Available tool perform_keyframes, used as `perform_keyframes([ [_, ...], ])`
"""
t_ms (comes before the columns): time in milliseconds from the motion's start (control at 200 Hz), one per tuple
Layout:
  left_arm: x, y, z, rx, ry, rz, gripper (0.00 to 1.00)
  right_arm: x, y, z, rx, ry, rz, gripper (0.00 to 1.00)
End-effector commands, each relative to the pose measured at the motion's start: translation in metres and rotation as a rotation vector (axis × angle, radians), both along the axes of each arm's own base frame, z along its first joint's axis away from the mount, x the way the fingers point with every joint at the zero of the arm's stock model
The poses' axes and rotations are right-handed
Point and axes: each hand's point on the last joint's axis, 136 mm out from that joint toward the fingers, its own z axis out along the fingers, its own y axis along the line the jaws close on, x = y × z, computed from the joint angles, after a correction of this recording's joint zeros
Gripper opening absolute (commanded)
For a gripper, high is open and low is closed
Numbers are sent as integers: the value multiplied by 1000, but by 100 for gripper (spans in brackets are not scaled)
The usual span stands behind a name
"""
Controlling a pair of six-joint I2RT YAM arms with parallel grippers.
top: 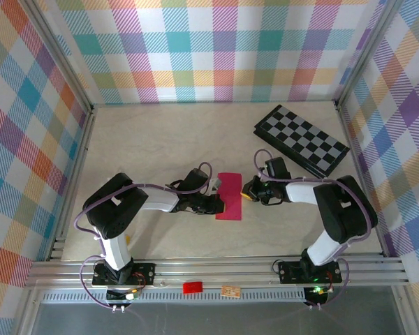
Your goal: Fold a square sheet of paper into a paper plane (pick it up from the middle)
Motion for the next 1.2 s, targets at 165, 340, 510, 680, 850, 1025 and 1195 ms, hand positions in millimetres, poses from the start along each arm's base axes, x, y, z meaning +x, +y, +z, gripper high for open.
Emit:
perform_keyframes([
  [165, -23, 31, -40, 150, 134, 36, 0, -14, 38, 11, 27, -25, 104, 10],
  [340, -21, 27, -28, 122, 122, 35, 0, -23, 29, -22, -65, 78, 88, 8],
  [510, -12, 12, 6, 26, 91, 33, 0, -34, 7, -47, -172, 150, 76, 3],
  [680, 4, -7, 37, -56, 47, 35, 0, -35, 9, -47, -158, 143, 88, 3],
  [850, 12, -21, 23, -52, 97, 17, 0, -35, 9, -47, -155, 143, 91, 4],
  [1025, 8, -17, -5, 19, 138, 5, 0, -38, 7, -50, -164, 149, 89, 4],
  [1195, -3, 7, -25, 134, 136, 12, 0, -39, 4, -52, -174, 153, 88, 4],
])
